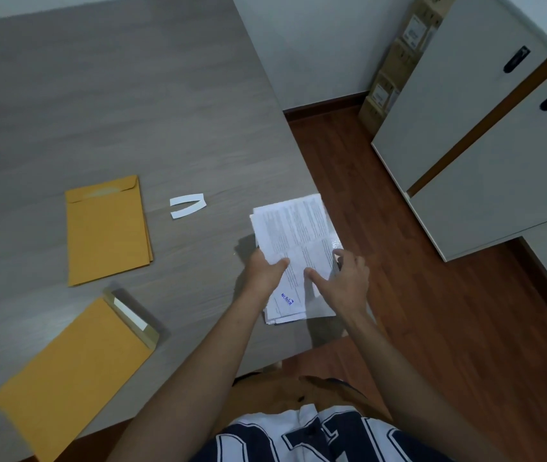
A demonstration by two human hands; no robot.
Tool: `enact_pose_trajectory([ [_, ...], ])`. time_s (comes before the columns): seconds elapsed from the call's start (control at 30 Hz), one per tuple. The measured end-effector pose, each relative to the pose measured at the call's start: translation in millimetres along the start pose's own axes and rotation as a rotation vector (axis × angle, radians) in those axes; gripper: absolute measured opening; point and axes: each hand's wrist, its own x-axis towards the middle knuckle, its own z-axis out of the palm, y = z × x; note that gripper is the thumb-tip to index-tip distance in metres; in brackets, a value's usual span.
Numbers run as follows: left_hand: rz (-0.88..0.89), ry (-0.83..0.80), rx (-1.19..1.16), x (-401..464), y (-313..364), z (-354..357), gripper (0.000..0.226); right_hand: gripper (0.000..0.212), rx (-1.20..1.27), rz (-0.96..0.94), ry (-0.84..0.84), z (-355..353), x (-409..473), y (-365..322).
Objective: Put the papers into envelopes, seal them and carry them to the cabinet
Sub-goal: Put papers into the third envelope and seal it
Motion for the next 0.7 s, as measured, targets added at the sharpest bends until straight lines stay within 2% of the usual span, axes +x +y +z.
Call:
enact_pose_trajectory([
  [0.1, -0.070, 0.007, -0.390, 5, -2, -22, 0.022, 0.073, 0.228, 0.012, 0.010, -3, 2, -18],
  [0.17, -0.084, 0.032, -0.570, 6, -1, -42, 0.022, 0.071, 0.420, 0.075, -0.041, -2, 2, -36],
  [0.23, -0.070, 0.041, -0.782, 4, 2, -60, 0.028, 0.069, 0.629, 0.208, -0.168, 0, -1, -60],
  [0.3, -0.021, 0.026, -0.915, -1, 8, -75, 0.037, 0.057, 0.877, 0.291, -0.372, 7, -6, -82],
  [0.33, 0.007, 0.024, -0.937, -4, 8, -83, 0.039, 0.049, 0.975, 0.295, -0.469, 13, -11, -93],
  [0.4, 0.023, 0.055, -0.943, -9, 7, -98, 0.040, 0.040, 1.034, 0.284, -0.539, 25, -16, -107],
  [0.57, 0.039, 0.224, -1.005, -21, -15, -174, 0.032, 0.027, 0.805, 0.099, -0.449, 40, -21, -133],
  [0.63, 0.084, 0.282, -0.804, -28, -26, -208, 0.029, 0.025, 0.781, 0.052, -0.439, 41, -23, -138],
  [0.7, 0.152, 0.261, -0.499, -35, -32, -232, 0.030, 0.025, 0.772, 0.006, -0.440, 39, -28, -143],
])
